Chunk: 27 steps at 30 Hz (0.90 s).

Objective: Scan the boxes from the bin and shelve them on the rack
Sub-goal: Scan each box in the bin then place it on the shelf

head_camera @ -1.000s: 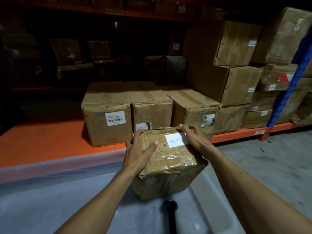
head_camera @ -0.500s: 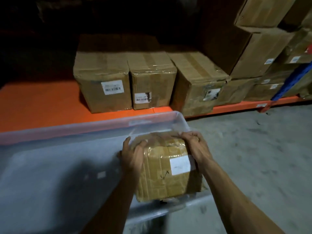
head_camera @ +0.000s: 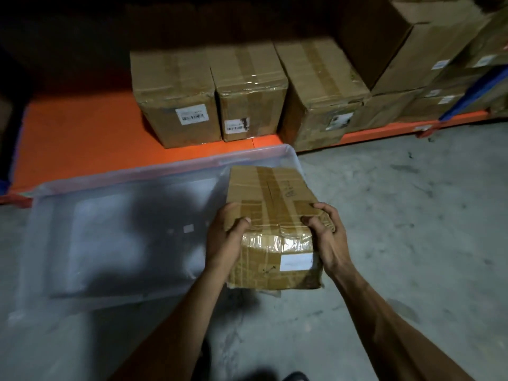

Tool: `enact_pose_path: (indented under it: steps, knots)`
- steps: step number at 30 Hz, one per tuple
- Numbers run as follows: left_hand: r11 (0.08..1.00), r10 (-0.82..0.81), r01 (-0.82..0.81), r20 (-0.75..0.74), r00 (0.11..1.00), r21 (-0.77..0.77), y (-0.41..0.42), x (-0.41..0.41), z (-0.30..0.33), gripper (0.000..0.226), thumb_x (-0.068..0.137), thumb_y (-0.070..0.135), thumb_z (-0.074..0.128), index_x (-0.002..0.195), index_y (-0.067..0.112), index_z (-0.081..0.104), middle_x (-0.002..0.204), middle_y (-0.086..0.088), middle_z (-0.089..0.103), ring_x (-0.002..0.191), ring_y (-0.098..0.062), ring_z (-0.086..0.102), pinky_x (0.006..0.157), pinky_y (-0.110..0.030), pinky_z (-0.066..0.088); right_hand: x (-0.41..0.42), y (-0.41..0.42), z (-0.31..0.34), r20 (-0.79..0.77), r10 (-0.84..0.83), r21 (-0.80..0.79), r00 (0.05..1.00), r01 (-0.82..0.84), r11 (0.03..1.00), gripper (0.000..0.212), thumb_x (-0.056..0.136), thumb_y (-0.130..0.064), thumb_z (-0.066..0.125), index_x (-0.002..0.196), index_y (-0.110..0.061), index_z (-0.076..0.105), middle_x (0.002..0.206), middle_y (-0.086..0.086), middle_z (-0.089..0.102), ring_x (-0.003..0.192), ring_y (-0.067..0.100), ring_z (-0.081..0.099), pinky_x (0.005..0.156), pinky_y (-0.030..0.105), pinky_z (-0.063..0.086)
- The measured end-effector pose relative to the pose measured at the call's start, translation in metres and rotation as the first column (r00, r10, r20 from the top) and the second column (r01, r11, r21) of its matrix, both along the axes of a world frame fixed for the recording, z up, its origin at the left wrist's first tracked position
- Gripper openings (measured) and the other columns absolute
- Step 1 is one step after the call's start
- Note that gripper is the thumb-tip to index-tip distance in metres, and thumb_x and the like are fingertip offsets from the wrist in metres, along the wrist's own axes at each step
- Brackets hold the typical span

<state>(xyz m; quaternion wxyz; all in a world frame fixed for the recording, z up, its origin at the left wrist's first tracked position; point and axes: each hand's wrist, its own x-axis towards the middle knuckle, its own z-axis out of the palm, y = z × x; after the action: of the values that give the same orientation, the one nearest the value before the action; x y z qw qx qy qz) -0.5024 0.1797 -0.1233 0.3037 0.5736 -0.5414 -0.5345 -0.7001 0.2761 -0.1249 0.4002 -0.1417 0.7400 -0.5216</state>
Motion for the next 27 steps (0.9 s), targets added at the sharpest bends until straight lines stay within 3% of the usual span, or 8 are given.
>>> enact_pose_path:
  steps: [3,7,12,15,17,19,23,27]
  knots:
    - [1.000,-0.022,0.023,-0.029,0.999,0.015,-0.001,0.005,0.078,0.033,0.083,0.018,0.072,0.112,0.032,0.064,0.104,0.029,0.065,0.099,0.015,0.059,0.079,-0.002,0.042,0.007,0.006,0.078,-0.022,-0.027,-0.025,0.999,0.026,0.999,0.044,0.072,-0.031,0.078,0.115,-0.034,0.067,0.118,0.010,0.074,0.105,0.033,0.073,0.093,0.057,0.060]
    - [0.997,-0.083,0.083,-0.119,0.989,-0.003,-0.002,0.014,0.194,0.037,0.084,0.022,0.070,0.119,0.031,0.064,0.126,0.006,0.066,0.116,-0.013,0.062,0.095,-0.029,0.050,0.020,0.010,0.198,-0.031,-0.084,-0.099,0.996,0.080,0.992,0.046,0.071,-0.031,0.079,0.115,-0.034,0.068,0.122,0.013,0.073,0.110,0.036,0.071,0.096,0.060,0.057]
    - [0.981,-0.151,0.126,-0.170,0.974,-0.149,-0.001,0.022,0.337,0.040,0.081,0.036,0.066,0.120,0.038,0.062,0.133,0.004,0.060,0.123,-0.012,0.054,0.103,-0.032,0.044,0.034,0.016,0.343,-0.079,-0.143,-0.226,0.987,0.122,0.966,0.043,0.070,-0.032,0.077,0.113,-0.032,0.069,0.109,0.015,0.075,0.099,0.038,0.072,0.086,0.055,0.059]
    - [0.966,-0.166,0.118,-0.198,0.966,-0.231,0.004,0.020,0.406,0.041,0.078,0.039,0.065,0.118,0.044,0.060,0.124,0.011,0.059,0.118,-0.014,0.054,0.097,-0.031,0.045,0.035,0.026,0.413,-0.134,-0.132,-0.308,0.982,0.086,0.947,0.043,0.073,-0.034,0.075,0.115,-0.036,0.067,0.101,0.008,0.074,0.091,0.033,0.070,0.078,0.062,0.058]
    - [0.952,-0.178,0.110,-0.226,0.958,-0.284,0.012,0.020,0.447,0.042,0.078,0.038,0.066,0.119,0.045,0.060,0.128,0.008,0.058,0.121,-0.017,0.053,0.100,-0.041,0.045,0.035,0.033,0.453,-0.168,-0.134,-0.375,0.977,0.063,0.925,0.042,0.074,-0.034,0.074,0.114,-0.038,0.067,0.109,0.005,0.075,0.097,0.030,0.074,0.080,0.053,0.061]
    - [0.937,-0.186,0.088,-0.267,0.946,-0.339,0.020,0.019,0.486,0.042,0.078,0.034,0.066,0.120,0.040,0.062,0.129,0.004,0.062,0.120,-0.016,0.056,0.103,-0.046,0.046,0.035,0.040,0.490,-0.215,-0.156,-0.440,0.964,0.046,0.897,0.039,0.075,-0.032,0.073,0.113,-0.040,0.067,0.105,-0.002,0.077,0.090,0.021,0.074,0.069,0.039,0.062]
    - [0.894,-0.203,0.037,-0.329,0.922,-0.447,0.036,0.019,0.563,0.044,0.076,0.031,0.066,0.120,0.031,0.063,0.119,0.003,0.068,0.109,-0.014,0.063,0.093,-0.038,0.053,0.035,0.053,0.564,-0.276,-0.195,-0.548,0.941,0.013,0.836,0.039,0.075,-0.031,0.072,0.114,-0.035,0.069,0.113,0.009,0.075,0.091,0.024,0.067,0.072,0.035,0.052]
    - [0.842,-0.233,-0.017,-0.393,0.890,-0.539,0.043,0.025,0.631,0.044,0.076,0.029,0.066,0.120,0.025,0.064,0.109,0.011,0.069,0.096,0.002,0.065,0.073,-0.009,0.049,0.040,0.054,0.630,-0.313,-0.207,-0.639,0.927,-0.044,0.768,0.040,0.074,-0.033,0.071,0.113,-0.039,0.069,0.113,-0.003,0.073,0.103,0.021,0.071,0.078,0.037,0.059]
